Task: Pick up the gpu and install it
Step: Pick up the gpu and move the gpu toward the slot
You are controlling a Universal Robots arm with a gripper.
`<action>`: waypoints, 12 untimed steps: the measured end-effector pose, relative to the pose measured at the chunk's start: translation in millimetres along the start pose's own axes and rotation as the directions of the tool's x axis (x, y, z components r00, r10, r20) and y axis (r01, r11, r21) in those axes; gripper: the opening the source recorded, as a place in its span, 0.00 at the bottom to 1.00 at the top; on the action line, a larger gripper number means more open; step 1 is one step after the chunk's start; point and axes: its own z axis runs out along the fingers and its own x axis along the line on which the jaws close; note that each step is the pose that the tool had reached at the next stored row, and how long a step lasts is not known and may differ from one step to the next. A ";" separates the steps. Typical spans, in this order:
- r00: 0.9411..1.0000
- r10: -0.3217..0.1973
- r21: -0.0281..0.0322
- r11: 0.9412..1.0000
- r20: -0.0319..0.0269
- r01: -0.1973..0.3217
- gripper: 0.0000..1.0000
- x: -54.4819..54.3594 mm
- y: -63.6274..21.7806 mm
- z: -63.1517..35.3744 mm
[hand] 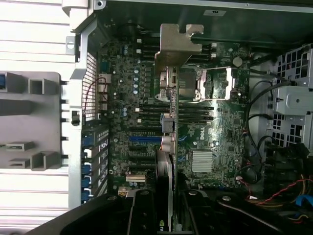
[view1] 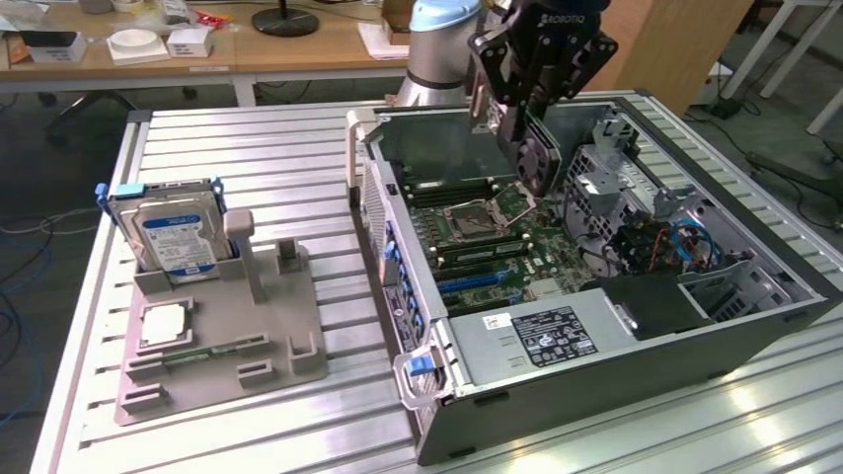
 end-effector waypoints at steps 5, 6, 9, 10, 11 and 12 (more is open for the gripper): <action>1.000 0.000 0.000 1.000 0.000 0.000 0.26 -6.6 -0.1 0.1; 1.000 0.000 0.000 1.000 0.000 0.000 0.26 -7.8 -0.2 0.1; 1.000 0.000 0.000 1.000 0.000 0.000 0.26 -11.9 -0.2 0.2; 1.000 0.000 0.000 1.000 0.000 0.000 0.26 -13.5 -0.3 0.3; 1.000 0.000 0.000 1.000 0.000 0.000 0.26 -15.3 -0.3 0.3; 1.000 0.000 0.000 1.000 0.000 0.000 0.26 -17.1 -0.4 0.3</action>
